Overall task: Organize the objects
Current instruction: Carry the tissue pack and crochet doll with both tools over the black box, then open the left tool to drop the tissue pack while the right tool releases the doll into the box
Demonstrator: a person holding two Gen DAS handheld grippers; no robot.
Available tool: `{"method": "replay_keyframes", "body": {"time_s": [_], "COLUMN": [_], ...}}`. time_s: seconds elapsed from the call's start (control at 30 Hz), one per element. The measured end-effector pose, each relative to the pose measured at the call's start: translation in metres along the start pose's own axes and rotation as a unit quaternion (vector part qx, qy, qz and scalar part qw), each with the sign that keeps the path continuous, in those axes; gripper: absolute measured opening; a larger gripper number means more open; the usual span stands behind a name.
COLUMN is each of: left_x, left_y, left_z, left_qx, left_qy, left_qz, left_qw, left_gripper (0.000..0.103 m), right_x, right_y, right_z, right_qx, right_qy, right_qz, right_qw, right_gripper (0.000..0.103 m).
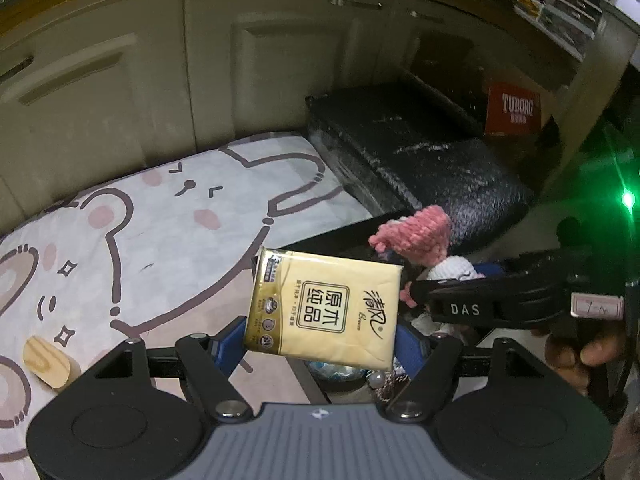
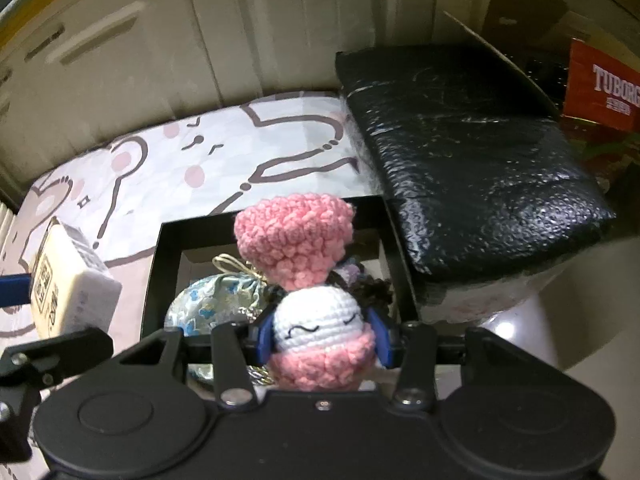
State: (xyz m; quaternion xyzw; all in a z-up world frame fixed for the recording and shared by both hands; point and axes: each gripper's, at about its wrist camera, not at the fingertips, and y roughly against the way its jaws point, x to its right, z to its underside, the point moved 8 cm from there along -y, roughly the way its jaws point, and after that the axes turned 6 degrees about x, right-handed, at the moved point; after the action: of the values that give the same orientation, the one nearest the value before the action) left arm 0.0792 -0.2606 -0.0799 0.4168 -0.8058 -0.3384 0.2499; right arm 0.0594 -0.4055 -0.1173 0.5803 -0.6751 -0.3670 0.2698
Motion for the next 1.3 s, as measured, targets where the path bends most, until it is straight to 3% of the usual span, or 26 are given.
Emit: {"method": "replay_keyframes", "body": {"time_s": [0.13,0.27,0.6,0.8,0.97,1.1,1.3], "left_x": [-0.003,-0.004,0.02,0.038,0.025,0.008,-0.002], "left_y": [-0.005,-0.009,-0.026,-0.039,-0.041,-0.038,-0.032], "left_z": [0.001,0.004,0.023,0.031,0.035,0.033,0.035], "left_qx": [-0.007,-0.017,-0.053,-0.056,-0.063,-0.068,-0.073], "left_qy": [0.0,-0.005,-0.092,-0.154,-0.142,-0.103,-0.087], "left_qz": [-0.002,0.0,0.035,0.055,0.037,0.028,0.024], "left_qw": [1.0,0.9998,0.9937,0.9849,0.9871,0.992,0.9933], "left_gripper": [0.075,0.075,0.075,0.076,0.088,0.089,0.089], "right_x": [-0.007,-0.007,0.003,-0.004,-0.011,-0.019,-0.032], "right_y": [-0.008,-0.007,0.011,0.014,0.015,0.014,0.011], "right_z": [0.007,0.006,-0.001,-0.001,-0.003,-0.002,-0.001], "right_qx": [-0.016,-0.012,-0.015,-0.014,-0.012,-0.018,-0.023], "right_qy": [-0.005,0.001,-0.066,-0.058,-0.049,-0.046,-0.036], "right_qz": [-0.023,-0.017,-0.025,-0.028,-0.033,-0.044,-0.047], "right_qw": [1.0,1.0,0.997,0.998,0.998,0.998,0.998], "right_gripper": [0.054,0.059,0.048,0.046,0.044,0.037,0.035]}}
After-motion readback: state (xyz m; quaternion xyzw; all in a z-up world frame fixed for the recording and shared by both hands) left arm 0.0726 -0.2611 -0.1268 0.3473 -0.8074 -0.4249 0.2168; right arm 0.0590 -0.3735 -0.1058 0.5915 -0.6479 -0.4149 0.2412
